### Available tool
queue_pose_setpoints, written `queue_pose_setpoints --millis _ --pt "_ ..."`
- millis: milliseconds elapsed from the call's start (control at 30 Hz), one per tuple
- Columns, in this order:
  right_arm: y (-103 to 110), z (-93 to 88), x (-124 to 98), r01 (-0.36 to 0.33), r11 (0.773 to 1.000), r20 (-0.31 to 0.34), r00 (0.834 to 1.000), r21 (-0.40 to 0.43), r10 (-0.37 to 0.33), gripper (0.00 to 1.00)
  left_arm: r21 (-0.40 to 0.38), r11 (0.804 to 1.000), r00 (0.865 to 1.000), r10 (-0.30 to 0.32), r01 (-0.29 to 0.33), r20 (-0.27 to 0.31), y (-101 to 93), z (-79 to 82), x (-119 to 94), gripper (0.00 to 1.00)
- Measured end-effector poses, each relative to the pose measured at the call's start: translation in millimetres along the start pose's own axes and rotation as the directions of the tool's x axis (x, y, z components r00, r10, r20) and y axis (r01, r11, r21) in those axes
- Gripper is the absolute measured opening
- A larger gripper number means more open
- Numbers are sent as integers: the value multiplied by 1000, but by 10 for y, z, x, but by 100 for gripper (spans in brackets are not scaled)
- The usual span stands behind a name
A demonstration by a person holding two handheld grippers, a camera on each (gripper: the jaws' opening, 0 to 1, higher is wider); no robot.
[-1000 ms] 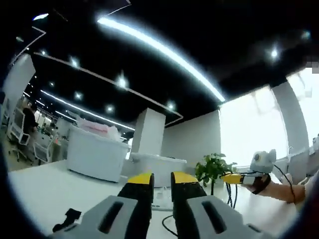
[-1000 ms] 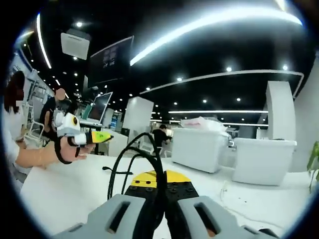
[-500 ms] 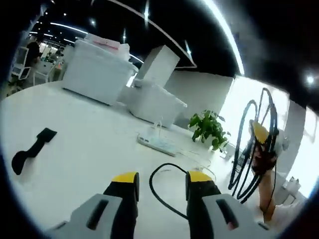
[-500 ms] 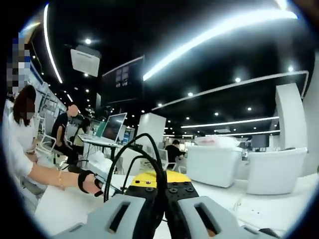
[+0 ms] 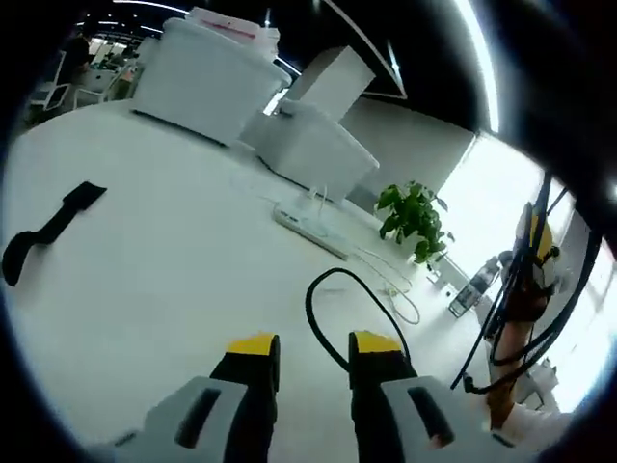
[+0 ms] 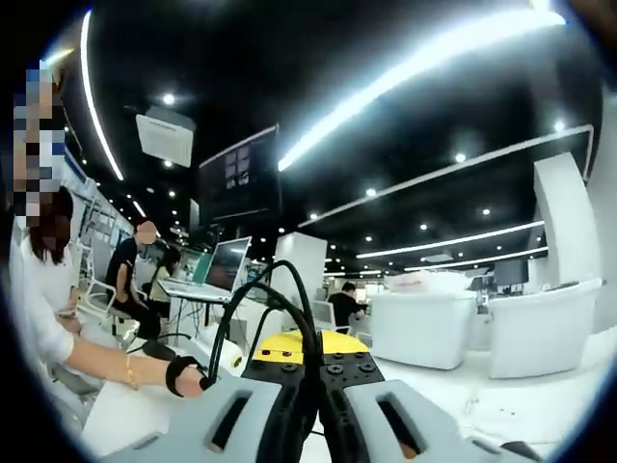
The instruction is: Coil the Type-C to USB data cable on the desktop and secure it with Velcro straps.
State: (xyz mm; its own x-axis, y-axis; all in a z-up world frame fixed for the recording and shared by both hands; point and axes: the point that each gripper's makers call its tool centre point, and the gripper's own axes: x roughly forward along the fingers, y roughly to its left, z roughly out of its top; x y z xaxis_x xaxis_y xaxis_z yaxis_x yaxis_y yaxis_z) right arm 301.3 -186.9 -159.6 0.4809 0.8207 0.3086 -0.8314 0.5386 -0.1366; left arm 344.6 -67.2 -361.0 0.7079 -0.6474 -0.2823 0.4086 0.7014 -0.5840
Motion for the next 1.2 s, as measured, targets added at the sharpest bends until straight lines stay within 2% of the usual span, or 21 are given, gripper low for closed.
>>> queue_pose_setpoints --millis 33,67,167,233,300,333,500,633,733,833,1000,1067,1133,1200 --pt "6 5 2 -2 1000 2 1000 2 2 2 2 1000 1000 -21 21 5 -21 27 13 16" --pt "13 8 3 -4 1000 3 1000 4 4 2 5 999 999 -33 33 5 -38 29 13 12" --pt "38 -11 4 -11 1000 -2 1000 8 11 2 75 994 996 -84 81 33 -176 32 43 10" --pt "56 -55 22 -20 1000 -18 1000 9 20 2 76 992 993 -102 97 65 -273 71 62 7" --pt "72 -95 30 -24 1000 -32 999 5 24 2 78 989 983 -135 126 125 -346 196 50 5" --pt "79 -129 33 -25 1000 -46 999 -2 25 2 89 986 973 -154 140 173 -393 290 6 5" --pt "81 -231 51 -24 1000 -85 996 2 24 2 179 976 944 -172 125 282 -424 539 -258 4" --pt "99 -358 69 -24 1000 -131 991 -7 23 2 221 965 923 -208 140 325 -511 653 -391 4" --pt "127 -453 82 -32 997 -180 984 -70 19 2 265 954 905 -234 143 355 -572 741 -483 4" --pt "170 -498 93 -36 991 -202 979 -127 10 2 285 946 893 -257 155 369 -611 786 -553 4" --pt "245 -611 112 -54 971 -252 968 -231 -6 2 312 927 874 -321 209 366 -724 810 -599 4" --pt "261 -652 119 -61 964 -267 964 -260 -11 2 346 906 865 -364 244 344 -818 765 -599 4" --pt "280 -686 128 -68 958 -276 961 -279 -12 2 353 897 856 -389 267 341 -874 751 -601 4" --pt "265 -713 131 -66 941 -286 958 -331 -33 2 356 880 844 -432 316 318 -957 702 -605 4"
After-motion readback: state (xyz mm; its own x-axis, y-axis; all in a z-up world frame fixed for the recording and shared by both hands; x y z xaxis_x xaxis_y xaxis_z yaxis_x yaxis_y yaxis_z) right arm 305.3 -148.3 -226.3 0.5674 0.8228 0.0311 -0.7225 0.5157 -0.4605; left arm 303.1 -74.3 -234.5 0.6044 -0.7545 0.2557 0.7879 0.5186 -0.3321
